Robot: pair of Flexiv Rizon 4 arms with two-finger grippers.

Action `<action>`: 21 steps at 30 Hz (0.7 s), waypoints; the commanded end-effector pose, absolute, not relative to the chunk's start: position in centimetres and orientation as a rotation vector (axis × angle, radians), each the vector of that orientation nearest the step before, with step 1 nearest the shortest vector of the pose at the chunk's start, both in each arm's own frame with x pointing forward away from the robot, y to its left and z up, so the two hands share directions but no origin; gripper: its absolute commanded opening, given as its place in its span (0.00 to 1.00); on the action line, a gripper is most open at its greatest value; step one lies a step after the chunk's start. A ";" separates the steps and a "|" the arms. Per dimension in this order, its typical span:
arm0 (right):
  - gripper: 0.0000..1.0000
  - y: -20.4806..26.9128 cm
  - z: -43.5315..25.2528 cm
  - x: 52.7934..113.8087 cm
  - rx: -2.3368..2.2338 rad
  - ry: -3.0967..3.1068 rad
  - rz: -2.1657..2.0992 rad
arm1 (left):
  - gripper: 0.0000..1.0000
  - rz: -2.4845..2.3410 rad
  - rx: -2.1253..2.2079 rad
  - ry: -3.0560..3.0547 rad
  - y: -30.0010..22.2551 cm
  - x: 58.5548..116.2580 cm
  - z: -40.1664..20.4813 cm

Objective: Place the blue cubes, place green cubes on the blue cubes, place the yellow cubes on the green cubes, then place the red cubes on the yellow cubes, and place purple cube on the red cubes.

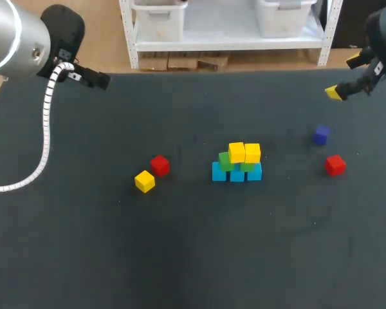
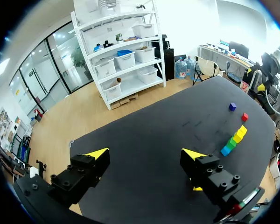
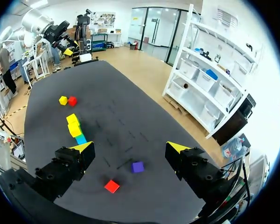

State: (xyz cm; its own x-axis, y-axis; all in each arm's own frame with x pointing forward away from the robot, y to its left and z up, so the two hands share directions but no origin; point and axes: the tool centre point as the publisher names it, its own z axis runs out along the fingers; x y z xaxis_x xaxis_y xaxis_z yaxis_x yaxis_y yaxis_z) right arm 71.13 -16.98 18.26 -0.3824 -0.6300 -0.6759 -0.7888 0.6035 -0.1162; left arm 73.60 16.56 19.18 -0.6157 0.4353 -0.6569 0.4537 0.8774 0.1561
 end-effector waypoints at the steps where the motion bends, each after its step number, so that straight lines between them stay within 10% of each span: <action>1: 1.00 -17.0 18.3 71.1 -1.115 2.131 0.295 | 1.00 -0.036 0.639 2.315 16.6 73.7 19.2; 21: 1.00 -17.0 18.3 71.1 -1.115 2.131 0.295 | 1.00 0.051 0.808 2.540 12.7 70.4 14.2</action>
State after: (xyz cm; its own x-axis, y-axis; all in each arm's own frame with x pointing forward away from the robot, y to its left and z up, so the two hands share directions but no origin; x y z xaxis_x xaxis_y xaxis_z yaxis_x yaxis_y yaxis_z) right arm 71.13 -16.98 18.25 -0.3823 -0.6300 -0.6760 -0.7889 0.6034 -0.1162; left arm 69.68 13.99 14.78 -0.6927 0.5399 -0.4782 0.5358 0.8291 0.1598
